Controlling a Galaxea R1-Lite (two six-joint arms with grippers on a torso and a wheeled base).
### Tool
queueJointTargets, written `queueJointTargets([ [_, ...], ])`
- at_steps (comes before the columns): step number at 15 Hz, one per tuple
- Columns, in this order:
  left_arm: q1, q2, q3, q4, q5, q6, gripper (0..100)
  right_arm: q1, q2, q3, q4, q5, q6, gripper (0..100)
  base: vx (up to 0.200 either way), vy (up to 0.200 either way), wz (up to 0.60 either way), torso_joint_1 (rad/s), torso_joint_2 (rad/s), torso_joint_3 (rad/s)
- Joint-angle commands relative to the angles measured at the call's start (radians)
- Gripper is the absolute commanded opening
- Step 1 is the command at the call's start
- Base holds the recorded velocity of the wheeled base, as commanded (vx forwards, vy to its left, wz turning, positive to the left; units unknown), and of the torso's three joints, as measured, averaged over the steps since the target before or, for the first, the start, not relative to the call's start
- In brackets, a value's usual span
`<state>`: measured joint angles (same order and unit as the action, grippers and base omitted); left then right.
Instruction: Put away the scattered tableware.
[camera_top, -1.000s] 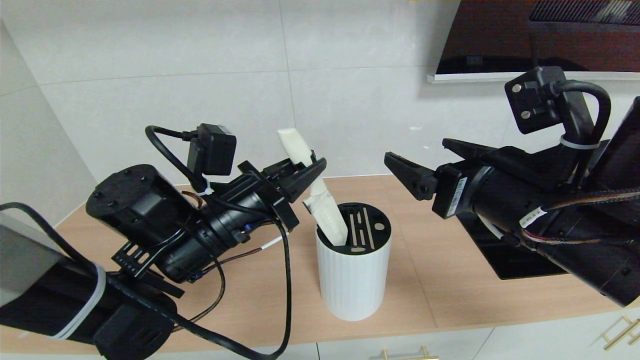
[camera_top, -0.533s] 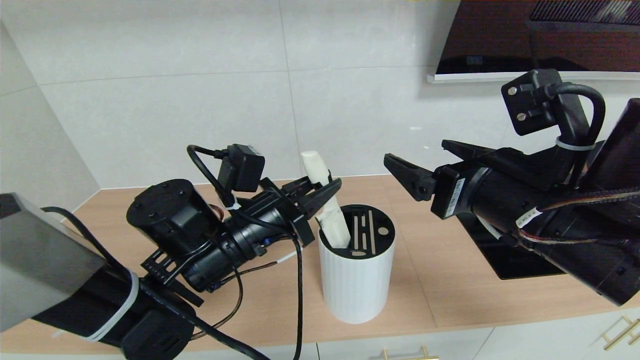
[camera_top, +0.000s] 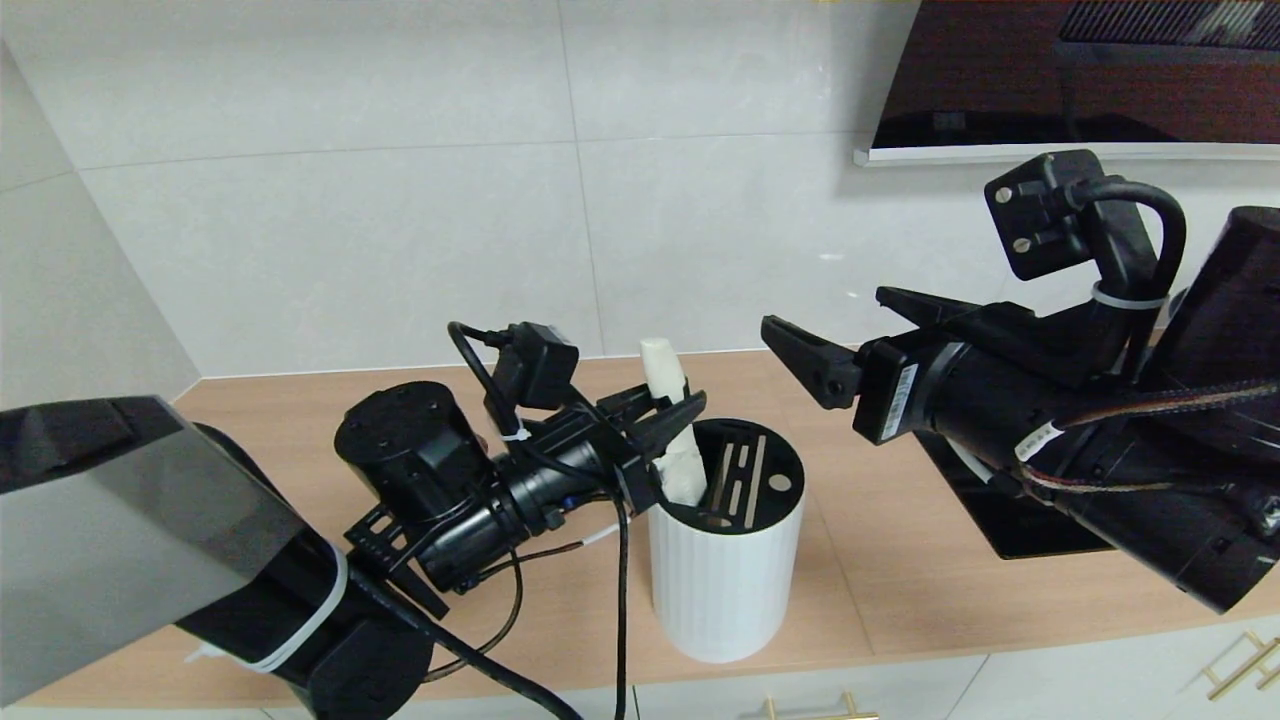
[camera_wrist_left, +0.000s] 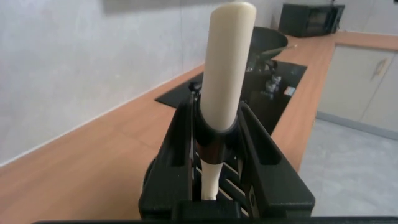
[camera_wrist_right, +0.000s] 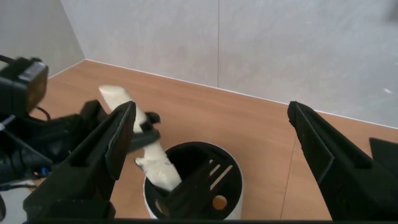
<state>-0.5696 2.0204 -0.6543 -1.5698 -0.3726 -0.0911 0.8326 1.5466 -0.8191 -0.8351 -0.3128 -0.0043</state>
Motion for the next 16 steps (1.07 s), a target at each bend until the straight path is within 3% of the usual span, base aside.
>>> queueJointTargets([
  [1, -0.009, 0.023, -0.001, -0.001, 0.000, -0.001, 0, 0.000, 0.004, 0.000, 0.001, 0.000, 0.000, 100, 0.000, 0.000, 0.00, 0.000, 0.00, 0.000],
  [7, -0.016, 0.032, 0.002, -0.001, 0.001, -0.001, 0, 0.000, 0.004, 0.000, -0.001, 0.000, 0.000, 100, 0.000, 0.000, 0.00, 0.000, 0.00, 0.000],
  [8, -0.016, 0.031, 0.001, -0.001, 0.001, -0.004, 100, 0.000, 0.004, 0.000, -0.001, 0.000, 0.000, 100, 0.000, 0.000, 0.00, 0.000, 0.00, 0.000],
  [10, -0.016, 0.017, 0.001, -0.001, 0.003, -0.027, 100, 0.000, 0.004, 0.000, -0.001, 0.000, 0.000, 100, 0.000, 0.000, 0.00, 0.000, 0.00, 0.000],
  [14, -0.016, 0.011, 0.002, -0.001, 0.004, -0.027, 100, 0.000, 0.004, 0.000, -0.001, 0.000, 0.000, 100, 0.000, 0.000, 0.00, 0.000, 0.00, 0.000],
  [16, -0.016, -0.054, 0.002, -0.001, 0.057, -0.024, 100, -0.007, 0.004, 0.003, 0.001, 0.000, 0.000, 100, 0.000, 0.000, 0.00, 0.000, 0.00, 0.000],
])
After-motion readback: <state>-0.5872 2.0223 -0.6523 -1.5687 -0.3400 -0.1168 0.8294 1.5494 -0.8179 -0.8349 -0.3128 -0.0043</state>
